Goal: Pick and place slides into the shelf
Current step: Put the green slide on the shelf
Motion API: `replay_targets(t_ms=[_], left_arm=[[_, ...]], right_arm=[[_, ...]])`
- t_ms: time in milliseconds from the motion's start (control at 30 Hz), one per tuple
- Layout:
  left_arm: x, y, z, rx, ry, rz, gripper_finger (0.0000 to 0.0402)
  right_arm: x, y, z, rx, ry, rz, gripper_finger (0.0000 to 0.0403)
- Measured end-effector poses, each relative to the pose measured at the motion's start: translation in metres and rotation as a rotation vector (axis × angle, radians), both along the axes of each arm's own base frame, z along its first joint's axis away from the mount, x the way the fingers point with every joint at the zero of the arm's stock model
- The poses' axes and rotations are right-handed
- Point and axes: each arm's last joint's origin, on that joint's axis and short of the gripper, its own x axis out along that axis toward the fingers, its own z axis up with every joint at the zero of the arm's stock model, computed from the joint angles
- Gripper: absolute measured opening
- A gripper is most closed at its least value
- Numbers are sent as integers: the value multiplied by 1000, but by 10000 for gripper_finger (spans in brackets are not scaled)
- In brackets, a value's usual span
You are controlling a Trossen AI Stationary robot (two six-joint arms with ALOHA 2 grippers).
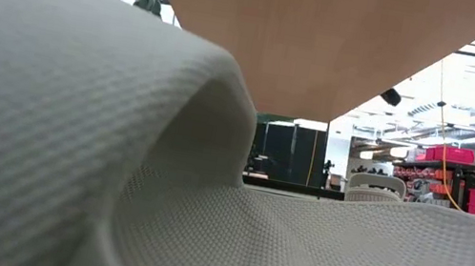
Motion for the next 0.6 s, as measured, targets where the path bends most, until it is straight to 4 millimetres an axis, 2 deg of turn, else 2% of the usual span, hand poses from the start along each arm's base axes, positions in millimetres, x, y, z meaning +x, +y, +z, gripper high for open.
replay_targets(t_ms=[200,400,600], left_arm=[[3,0,5,27,-75,22,282],[10,0,20,45,-256,87,282],[10,1,31,40,-347,88,281]], right_arm=[[-12,17,26,-54,-70,-25,22],[-23,38,52,-105,-173,-19,22],[-33,59,75,-145,-282,16,22]])
